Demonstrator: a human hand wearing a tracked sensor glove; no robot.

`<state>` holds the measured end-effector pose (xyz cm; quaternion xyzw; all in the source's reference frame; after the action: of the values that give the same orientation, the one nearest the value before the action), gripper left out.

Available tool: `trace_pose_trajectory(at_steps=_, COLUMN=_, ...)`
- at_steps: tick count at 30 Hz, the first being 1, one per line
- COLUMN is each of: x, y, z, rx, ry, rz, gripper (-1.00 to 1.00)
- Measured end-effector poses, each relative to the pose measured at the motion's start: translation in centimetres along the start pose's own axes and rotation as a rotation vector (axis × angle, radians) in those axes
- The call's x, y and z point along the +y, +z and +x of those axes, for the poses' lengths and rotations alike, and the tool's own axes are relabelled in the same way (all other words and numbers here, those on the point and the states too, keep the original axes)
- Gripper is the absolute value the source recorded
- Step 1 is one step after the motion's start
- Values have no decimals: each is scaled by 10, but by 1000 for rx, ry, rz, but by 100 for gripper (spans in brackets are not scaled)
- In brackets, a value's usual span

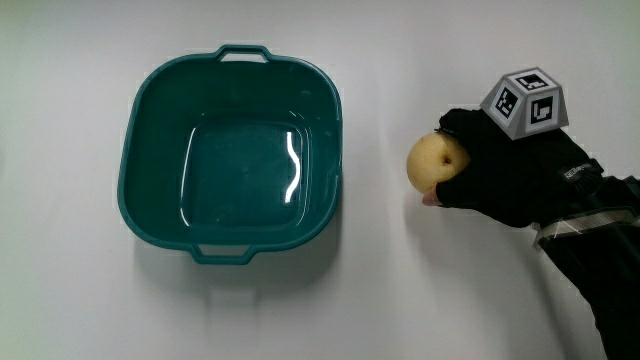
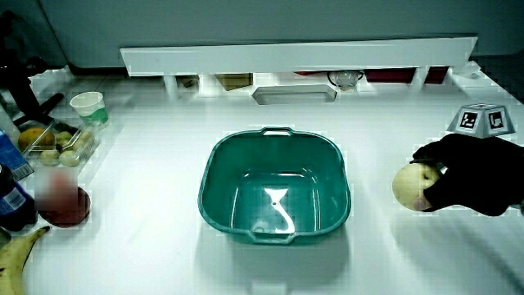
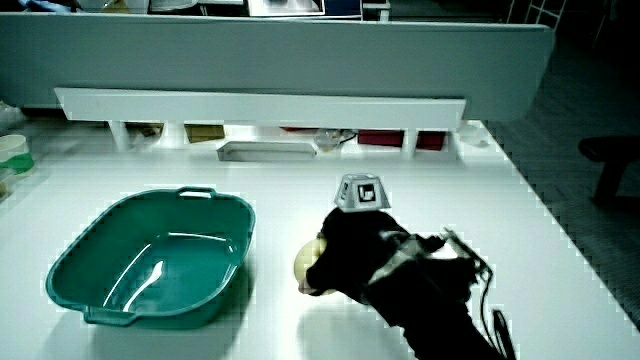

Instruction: Place pear on desk

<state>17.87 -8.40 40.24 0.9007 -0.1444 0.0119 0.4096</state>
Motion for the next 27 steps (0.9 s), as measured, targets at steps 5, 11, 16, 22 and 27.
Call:
trace_pose_trajectory(at_steps=5, x=7, y=-12, z=4, rx=-20, ry=-32, rz=-5, gripper=0)
trace_pose_trajectory(at_steps=11, x=16, y=-24, z=13, rx=3, ry=-39, rz=-49, gripper=0)
trace_pose_trajectory(at_steps=16, x=12, y=-21, z=12, rx=13, ry=-43, rz=-29, gripper=0)
trace_pose_trajectory(at_steps=22, x=10, y=-25, z=19, rx=60, ry=-45, rz=-49, gripper=0)
trace_pose_trajectory(at_steps=27, x=8, y=-28, z=21, rx=84, ry=-40, rz=-62, gripper=-28)
